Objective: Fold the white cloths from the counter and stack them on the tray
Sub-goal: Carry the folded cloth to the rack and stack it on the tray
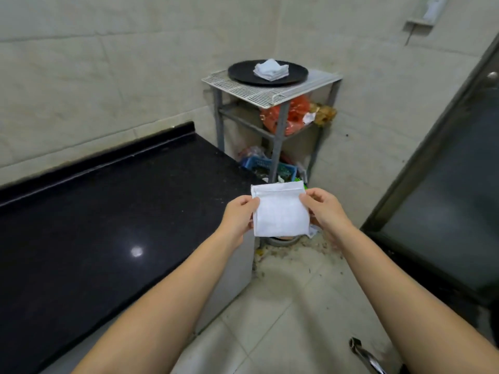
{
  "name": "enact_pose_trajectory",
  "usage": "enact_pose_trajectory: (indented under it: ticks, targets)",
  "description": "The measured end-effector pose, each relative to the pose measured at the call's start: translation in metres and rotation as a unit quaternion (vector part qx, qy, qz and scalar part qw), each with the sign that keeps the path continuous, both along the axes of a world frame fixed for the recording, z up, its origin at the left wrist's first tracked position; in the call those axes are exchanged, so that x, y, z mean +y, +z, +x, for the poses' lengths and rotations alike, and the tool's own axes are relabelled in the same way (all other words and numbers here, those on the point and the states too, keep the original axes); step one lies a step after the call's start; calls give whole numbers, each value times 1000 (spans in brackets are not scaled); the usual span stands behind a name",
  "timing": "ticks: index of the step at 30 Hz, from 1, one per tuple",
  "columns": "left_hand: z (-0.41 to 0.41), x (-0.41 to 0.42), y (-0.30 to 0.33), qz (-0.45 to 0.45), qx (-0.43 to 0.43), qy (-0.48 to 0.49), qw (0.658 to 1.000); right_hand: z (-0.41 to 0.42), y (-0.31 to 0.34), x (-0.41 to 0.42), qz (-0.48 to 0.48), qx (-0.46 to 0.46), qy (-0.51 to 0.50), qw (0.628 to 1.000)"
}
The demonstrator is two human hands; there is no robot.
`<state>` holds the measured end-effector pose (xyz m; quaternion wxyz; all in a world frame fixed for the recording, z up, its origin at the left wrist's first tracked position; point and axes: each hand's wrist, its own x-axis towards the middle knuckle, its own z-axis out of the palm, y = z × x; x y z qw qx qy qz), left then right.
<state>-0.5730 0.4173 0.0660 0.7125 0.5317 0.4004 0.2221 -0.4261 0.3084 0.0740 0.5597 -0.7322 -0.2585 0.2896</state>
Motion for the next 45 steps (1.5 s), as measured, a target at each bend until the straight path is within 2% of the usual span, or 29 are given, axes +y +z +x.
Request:
enact_pose_trajectory:
  ticks: [5,11,14,19,24,31,37,45]
  targets:
    - [105,21,7,15,-4,-24,1000,100,4,14,10,3,-28,1000]
    - [206,111,36,92,-51,-23,994,213,40,112,57,-39,17,997]
    - [258,170,64,100,-58,5,993,269,65,174,72,-72,33,994]
    - [329,248,102,108,-68,35,991,350,104,259,73,-67,50,994]
    - [375,309,121,121,-48,61,990,405,125,339,67,-127,87,986]
    - [458,415,130,106,-33,185,977,485,139,489,79,-182,144,969]
    - [498,469,118,123,36,272,954,526,126,575,32,-217,222,950]
    - [499,474,94,144,163,263,940,534,95,581,-39,-303,274,912]
